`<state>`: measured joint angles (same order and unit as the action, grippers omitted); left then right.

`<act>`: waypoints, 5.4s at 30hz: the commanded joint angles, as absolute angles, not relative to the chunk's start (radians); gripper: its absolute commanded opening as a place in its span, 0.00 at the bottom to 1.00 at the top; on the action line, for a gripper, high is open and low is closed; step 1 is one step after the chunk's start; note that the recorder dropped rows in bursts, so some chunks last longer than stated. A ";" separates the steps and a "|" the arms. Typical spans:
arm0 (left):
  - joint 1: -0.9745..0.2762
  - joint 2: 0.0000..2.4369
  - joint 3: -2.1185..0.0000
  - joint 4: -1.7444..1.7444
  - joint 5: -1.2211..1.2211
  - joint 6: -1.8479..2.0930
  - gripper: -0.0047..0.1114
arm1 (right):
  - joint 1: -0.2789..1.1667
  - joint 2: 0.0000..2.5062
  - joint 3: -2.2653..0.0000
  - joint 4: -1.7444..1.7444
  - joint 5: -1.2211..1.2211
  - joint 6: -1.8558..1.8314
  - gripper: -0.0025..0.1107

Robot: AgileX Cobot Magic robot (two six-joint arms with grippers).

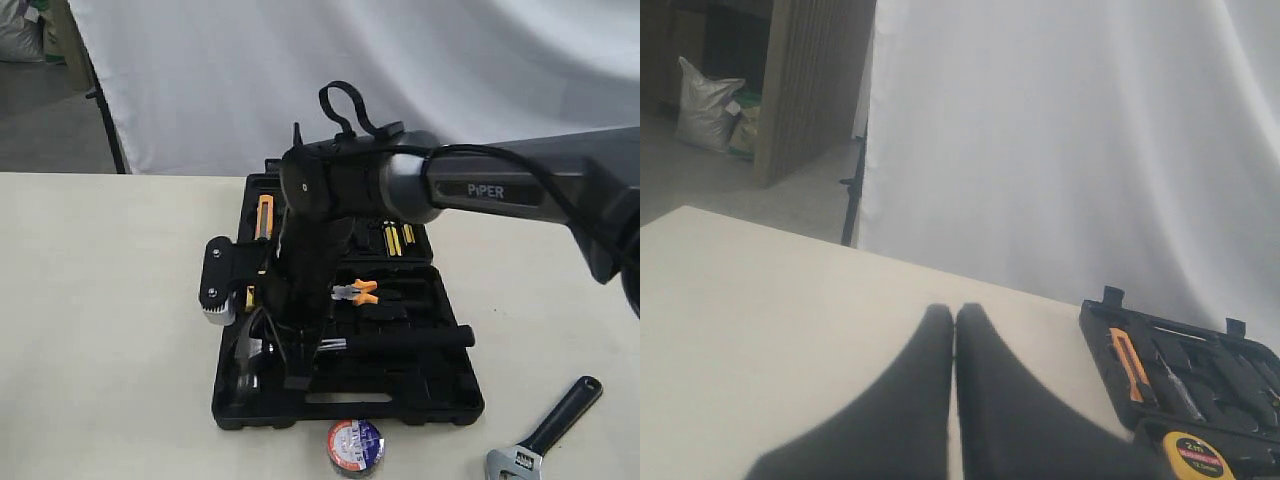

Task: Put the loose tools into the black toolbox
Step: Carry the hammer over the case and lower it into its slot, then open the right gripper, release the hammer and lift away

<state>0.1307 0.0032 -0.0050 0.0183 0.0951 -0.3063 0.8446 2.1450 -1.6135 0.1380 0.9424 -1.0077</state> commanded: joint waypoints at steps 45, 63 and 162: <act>0.156 0.000 -0.008 0.023 0.088 -0.311 0.05 | 0.829 2.192 -1.621 0.194 0.917 -0.984 0.02; 0.156 0.000 -0.008 0.023 0.088 -0.311 0.05 | 0.829 2.192 -1.621 0.194 0.895 -0.953 0.02; 0.156 0.000 -0.008 0.023 0.088 -0.311 0.05 | 0.770 2.054 -1.410 0.042 0.784 -0.643 0.02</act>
<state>0.1307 0.0032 -0.0050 0.0183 0.0951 -0.3063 0.7769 2.0774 -1.4026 0.0475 0.7651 -0.6493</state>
